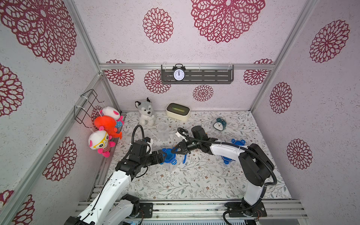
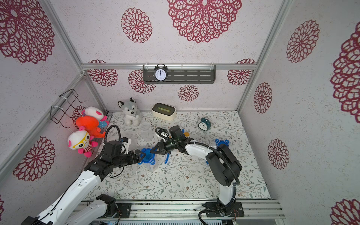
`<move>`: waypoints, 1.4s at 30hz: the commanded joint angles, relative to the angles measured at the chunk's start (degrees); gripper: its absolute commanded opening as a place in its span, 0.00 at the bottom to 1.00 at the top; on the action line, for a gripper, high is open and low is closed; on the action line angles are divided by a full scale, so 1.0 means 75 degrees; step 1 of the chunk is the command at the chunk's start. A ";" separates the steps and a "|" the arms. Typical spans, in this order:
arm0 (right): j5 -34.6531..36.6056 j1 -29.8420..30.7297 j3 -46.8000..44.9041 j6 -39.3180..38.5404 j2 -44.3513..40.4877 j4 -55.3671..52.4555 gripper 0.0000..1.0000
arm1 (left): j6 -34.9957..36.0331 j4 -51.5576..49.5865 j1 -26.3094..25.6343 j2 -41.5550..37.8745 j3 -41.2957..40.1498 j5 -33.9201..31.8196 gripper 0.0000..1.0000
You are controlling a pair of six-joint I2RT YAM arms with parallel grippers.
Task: Pack away toiletry kits
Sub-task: Close the lid on the container.
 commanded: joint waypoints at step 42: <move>0.0878 -0.0148 0.0356 -0.1657 -0.0143 -0.1534 0.34 | 0.0048 -0.0480 0.0072 0.0560 -0.0035 -0.0113 0.66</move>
